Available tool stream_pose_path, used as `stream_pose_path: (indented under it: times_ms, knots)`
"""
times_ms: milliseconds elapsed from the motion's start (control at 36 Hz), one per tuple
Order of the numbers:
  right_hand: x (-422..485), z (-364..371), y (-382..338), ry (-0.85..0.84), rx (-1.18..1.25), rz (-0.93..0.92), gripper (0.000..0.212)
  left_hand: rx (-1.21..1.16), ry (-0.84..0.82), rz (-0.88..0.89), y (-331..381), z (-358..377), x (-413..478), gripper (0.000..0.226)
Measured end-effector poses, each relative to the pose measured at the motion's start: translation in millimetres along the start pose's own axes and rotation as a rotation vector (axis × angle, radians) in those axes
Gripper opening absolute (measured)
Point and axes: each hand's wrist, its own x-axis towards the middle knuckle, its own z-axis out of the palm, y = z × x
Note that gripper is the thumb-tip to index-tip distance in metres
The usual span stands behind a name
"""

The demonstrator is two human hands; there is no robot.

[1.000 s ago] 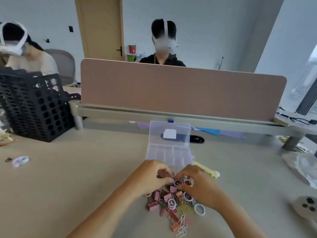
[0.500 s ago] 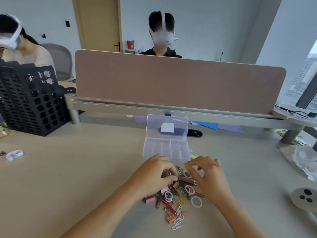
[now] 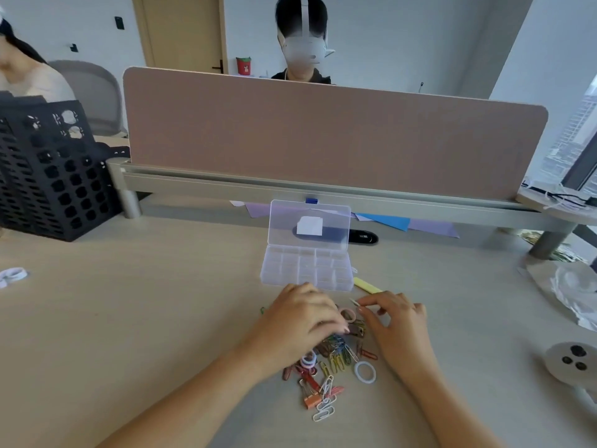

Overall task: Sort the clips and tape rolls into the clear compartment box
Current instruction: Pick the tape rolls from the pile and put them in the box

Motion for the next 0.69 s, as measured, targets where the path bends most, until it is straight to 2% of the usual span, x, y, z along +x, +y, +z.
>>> stream_pose_path:
  times_ms: [139, 250, 694]
  knots:
    - [-1, -1, -1, 0.006, -0.034, 0.007, 0.006, -0.082, 0.132, -0.275, -20, -19, 3, 0.018]
    - [-3, 0, -4, -0.009, -0.026, -0.017, 0.005, -0.058, 0.152, -0.344, -31, -19, 0, 0.017]
    - [-2, 4, 0, -0.087, -0.041, -0.084, 0.008, 0.077, 0.003, -0.276, -37, -7, 29, 0.027]
